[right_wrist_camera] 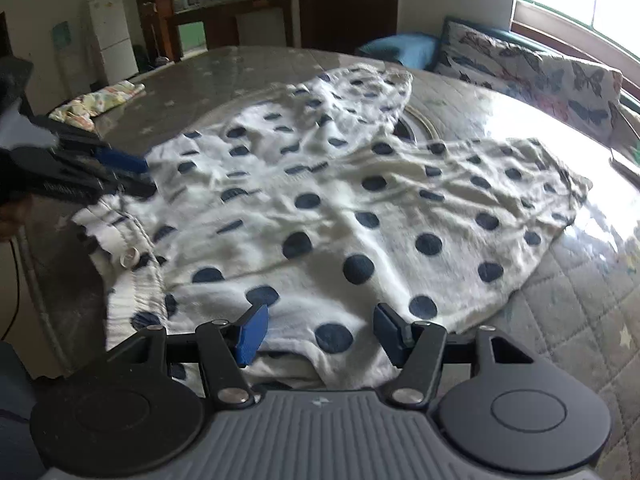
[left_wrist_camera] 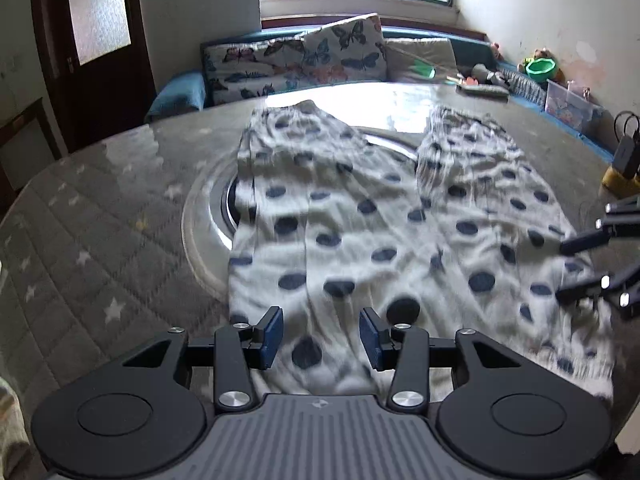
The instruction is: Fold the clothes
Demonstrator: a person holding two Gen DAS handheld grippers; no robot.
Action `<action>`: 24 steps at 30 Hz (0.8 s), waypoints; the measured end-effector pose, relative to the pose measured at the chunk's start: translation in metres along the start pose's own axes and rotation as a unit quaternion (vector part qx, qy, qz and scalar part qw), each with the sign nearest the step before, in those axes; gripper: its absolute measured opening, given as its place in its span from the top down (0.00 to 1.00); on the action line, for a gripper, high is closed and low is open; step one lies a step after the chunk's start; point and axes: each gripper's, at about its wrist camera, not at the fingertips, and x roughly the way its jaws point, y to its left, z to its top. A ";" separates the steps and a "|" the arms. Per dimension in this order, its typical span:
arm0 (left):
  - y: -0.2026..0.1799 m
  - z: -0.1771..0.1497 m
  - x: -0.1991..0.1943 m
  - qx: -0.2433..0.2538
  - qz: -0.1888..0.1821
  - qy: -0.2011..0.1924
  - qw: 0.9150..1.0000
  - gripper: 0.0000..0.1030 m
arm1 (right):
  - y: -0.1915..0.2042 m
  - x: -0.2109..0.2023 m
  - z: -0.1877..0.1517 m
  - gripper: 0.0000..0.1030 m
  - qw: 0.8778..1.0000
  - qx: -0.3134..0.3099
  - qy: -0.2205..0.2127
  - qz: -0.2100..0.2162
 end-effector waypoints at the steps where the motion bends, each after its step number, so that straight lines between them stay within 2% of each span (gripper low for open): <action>1: 0.000 0.004 0.003 -0.002 0.001 -0.002 1.000 0.56 | -0.001 0.001 -0.001 0.41 1.000 0.002 0.001 0.000; 6: 0.003 0.016 0.020 -0.013 0.007 0.002 1.000 0.55 | -0.003 -0.004 -0.003 0.41 1.000 0.008 -0.007 -0.005; 11: 0.005 0.010 0.032 -0.014 0.014 0.019 1.000 0.55 | -0.008 -0.004 -0.003 0.38 1.000 0.019 -0.011 -0.011; 24: 0.005 0.004 0.031 -0.003 0.018 0.020 1.000 0.52 | -0.009 0.000 -0.006 0.35 1.000 0.028 -0.011 -0.010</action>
